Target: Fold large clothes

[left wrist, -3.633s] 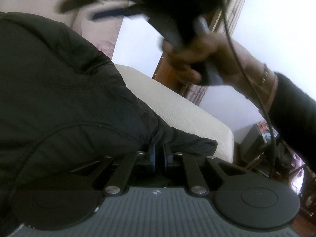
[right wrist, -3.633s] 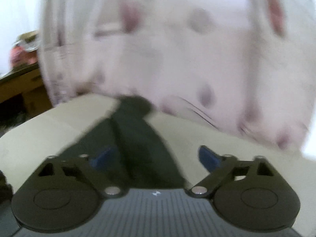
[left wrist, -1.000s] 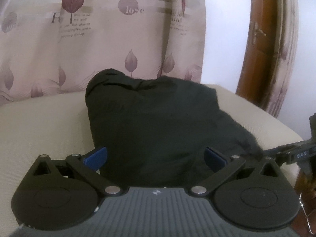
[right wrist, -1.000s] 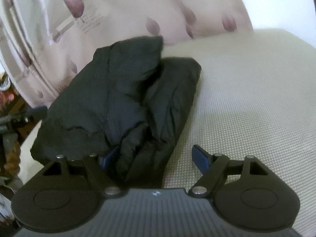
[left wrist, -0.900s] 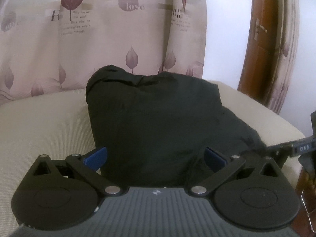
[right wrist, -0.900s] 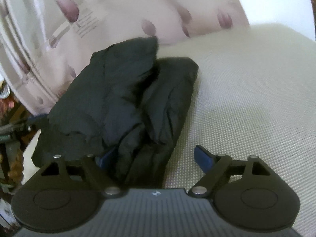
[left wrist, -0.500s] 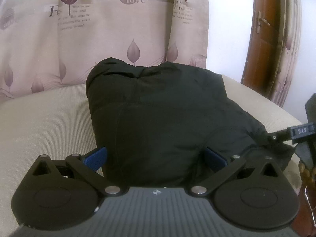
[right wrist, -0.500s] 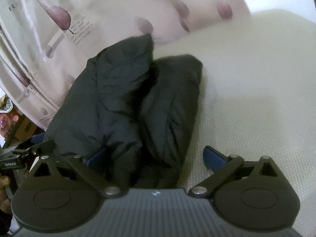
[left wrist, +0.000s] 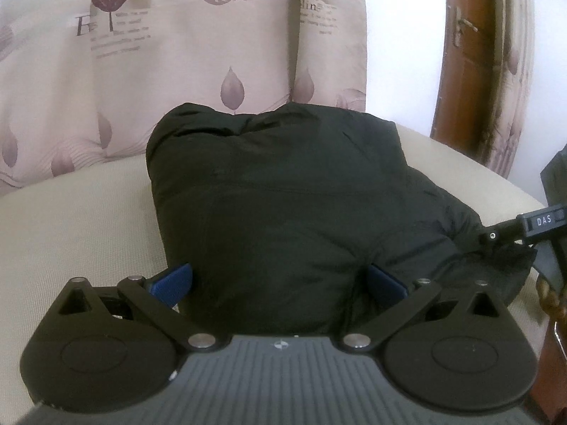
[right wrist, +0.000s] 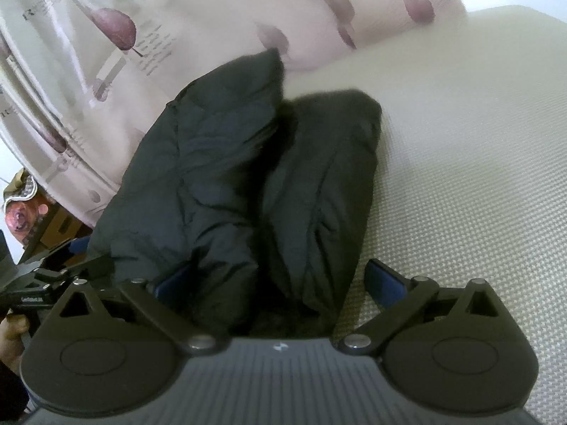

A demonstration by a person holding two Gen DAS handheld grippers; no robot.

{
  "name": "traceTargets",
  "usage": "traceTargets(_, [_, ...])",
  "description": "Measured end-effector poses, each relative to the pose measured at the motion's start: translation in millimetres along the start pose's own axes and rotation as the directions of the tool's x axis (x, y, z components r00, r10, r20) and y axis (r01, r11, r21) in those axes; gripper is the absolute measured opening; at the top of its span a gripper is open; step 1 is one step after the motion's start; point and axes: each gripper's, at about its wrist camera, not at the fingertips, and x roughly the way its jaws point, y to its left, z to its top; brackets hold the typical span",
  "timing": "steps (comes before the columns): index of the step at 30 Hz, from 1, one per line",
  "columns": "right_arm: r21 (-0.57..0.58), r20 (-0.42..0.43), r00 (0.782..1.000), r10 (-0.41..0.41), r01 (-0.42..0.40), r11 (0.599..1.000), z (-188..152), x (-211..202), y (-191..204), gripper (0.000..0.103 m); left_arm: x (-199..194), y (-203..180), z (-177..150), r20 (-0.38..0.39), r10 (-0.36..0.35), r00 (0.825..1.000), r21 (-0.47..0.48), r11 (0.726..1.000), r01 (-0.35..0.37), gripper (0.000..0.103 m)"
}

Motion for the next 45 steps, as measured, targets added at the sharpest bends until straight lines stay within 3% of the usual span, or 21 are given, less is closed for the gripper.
traceTargets(6, [-0.022,-0.001,1.000,0.006,-0.006,1.000,-6.9,-20.2,-11.5,0.103,2.7,17.8,0.7,0.024,-0.070,0.997,-0.033,0.997,0.071,0.103])
traceTargets(11, [-0.029,-0.005,1.000,0.029,-0.030,0.999,-6.7,-33.9,-25.7,0.103,9.4,53.8,1.6,0.023,-0.172,0.985,-0.149,0.973,0.174,0.103])
traceTargets(14, [-0.014,-0.010,0.999,0.045,-0.046,0.999,-5.0,-39.5,-32.8,0.103,17.0,83.8,-1.1,0.029,-0.272,0.962,-0.277,0.922,0.269,0.103])
traceTargets(18, [-0.012,-0.024,0.998,0.056,-0.057,0.998,-2.1,-40.4,-37.2,0.103,36.9,113.1,-10.9,0.018,-0.387,0.922,-0.448,0.822,0.353,0.103])
traceTargets(30, [0.043,-0.052,0.995,0.087,-0.084,0.995,13.2,-28.3,-43.7,0.103,75.3,126.5,-7.0,-0.046,-0.537,0.842,-0.478,0.752,0.454,0.103])
traceTargets(36, [0.081,-0.055,0.990,0.133,-0.129,0.988,21.0,-14.5,-47.5,0.103,79.7,130.7,-11.3,-0.023,-0.530,0.847,-0.488,0.746,0.454,0.103])
traceTargets(39, [0.033,-0.056,0.991,0.123,-0.122,0.992,18.6,-12.6,-43.3,0.103,77.2,126.5,-15.3,-0.015,-0.517,0.856,-0.492,0.749,0.444,0.103])
traceTargets(45, [-0.073,-0.054,0.996,0.064,-0.068,0.995,11.5,-10.3,-26.6,0.103,52.8,102.5,-13.6,-0.015,-0.394,0.919,-0.393,0.847,0.357,0.101])
